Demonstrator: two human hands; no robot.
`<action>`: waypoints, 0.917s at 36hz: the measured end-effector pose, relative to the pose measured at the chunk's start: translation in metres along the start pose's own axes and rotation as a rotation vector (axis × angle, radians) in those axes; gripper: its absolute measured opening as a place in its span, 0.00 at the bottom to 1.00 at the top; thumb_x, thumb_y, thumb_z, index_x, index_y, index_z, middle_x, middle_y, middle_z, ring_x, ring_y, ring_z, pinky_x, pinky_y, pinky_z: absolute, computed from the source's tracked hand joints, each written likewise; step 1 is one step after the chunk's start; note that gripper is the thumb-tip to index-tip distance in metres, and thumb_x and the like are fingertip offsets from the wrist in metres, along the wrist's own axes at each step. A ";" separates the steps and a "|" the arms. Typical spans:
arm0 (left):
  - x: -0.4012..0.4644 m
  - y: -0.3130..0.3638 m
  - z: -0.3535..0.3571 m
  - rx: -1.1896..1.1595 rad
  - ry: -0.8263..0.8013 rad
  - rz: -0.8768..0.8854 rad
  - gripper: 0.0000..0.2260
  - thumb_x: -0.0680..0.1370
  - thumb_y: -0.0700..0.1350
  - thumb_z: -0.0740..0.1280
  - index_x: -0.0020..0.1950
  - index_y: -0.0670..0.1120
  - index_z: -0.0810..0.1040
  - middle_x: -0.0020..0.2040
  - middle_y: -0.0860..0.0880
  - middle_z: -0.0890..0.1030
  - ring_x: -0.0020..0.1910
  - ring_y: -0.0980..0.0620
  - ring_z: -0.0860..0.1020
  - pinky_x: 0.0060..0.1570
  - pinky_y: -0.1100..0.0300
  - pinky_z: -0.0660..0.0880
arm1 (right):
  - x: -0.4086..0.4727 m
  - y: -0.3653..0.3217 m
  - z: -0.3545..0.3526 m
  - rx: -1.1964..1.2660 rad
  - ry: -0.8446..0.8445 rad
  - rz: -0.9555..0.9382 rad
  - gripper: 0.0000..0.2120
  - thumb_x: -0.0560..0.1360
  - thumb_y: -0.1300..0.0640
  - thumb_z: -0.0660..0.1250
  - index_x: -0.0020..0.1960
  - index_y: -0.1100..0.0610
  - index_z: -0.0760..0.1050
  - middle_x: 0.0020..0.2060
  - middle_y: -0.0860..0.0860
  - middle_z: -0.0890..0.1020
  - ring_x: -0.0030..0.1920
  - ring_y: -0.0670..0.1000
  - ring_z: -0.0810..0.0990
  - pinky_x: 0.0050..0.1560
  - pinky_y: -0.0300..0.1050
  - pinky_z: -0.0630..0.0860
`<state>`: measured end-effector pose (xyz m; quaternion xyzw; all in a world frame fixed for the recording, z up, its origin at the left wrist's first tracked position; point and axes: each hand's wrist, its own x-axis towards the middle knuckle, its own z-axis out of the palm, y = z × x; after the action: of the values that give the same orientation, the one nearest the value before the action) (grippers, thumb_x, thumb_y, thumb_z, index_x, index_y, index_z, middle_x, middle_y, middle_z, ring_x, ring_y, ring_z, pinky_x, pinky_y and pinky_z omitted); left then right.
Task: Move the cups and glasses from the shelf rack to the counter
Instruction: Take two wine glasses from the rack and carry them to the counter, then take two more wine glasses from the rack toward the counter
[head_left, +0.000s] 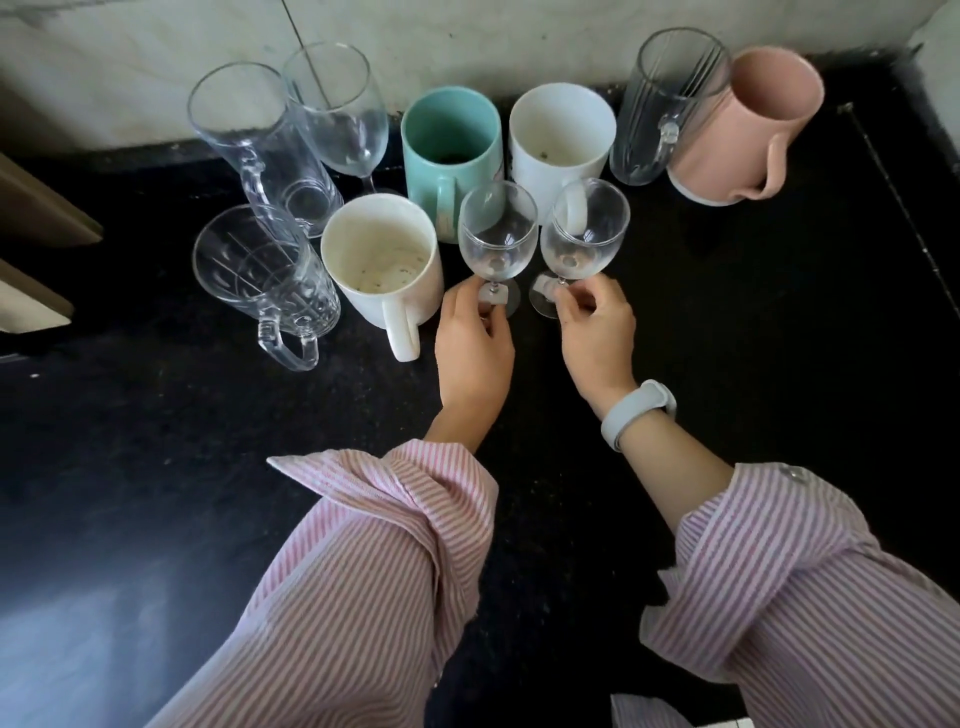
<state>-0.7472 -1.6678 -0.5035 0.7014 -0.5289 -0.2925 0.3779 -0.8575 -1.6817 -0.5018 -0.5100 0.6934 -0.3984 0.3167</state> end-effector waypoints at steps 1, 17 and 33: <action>-0.007 0.001 -0.003 -0.001 -0.019 -0.003 0.13 0.75 0.37 0.63 0.60 0.40 0.73 0.57 0.41 0.76 0.49 0.51 0.76 0.50 0.61 0.73 | -0.005 0.000 -0.002 0.003 -0.002 -0.002 0.09 0.75 0.62 0.65 0.55 0.63 0.75 0.48 0.58 0.78 0.46 0.47 0.75 0.43 0.23 0.70; -0.148 -0.043 -0.159 0.596 -0.031 -0.034 0.15 0.75 0.44 0.64 0.61 0.44 0.74 0.60 0.45 0.78 0.62 0.45 0.74 0.64 0.44 0.67 | -0.153 -0.051 0.002 -0.493 -0.552 -0.465 0.17 0.76 0.59 0.61 0.64 0.61 0.72 0.63 0.58 0.76 0.66 0.59 0.70 0.68 0.56 0.67; -0.479 -0.109 -0.400 0.667 0.645 -0.609 0.13 0.75 0.46 0.64 0.59 0.46 0.75 0.58 0.48 0.79 0.60 0.47 0.74 0.64 0.45 0.65 | -0.485 -0.172 0.089 -0.391 -1.138 -1.162 0.16 0.76 0.57 0.59 0.61 0.58 0.75 0.59 0.54 0.79 0.62 0.56 0.73 0.66 0.52 0.66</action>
<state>-0.4956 -1.1013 -0.3724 0.9582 -0.2237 0.0247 0.1764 -0.5688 -1.2649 -0.3783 -0.9554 0.1112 -0.0525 0.2685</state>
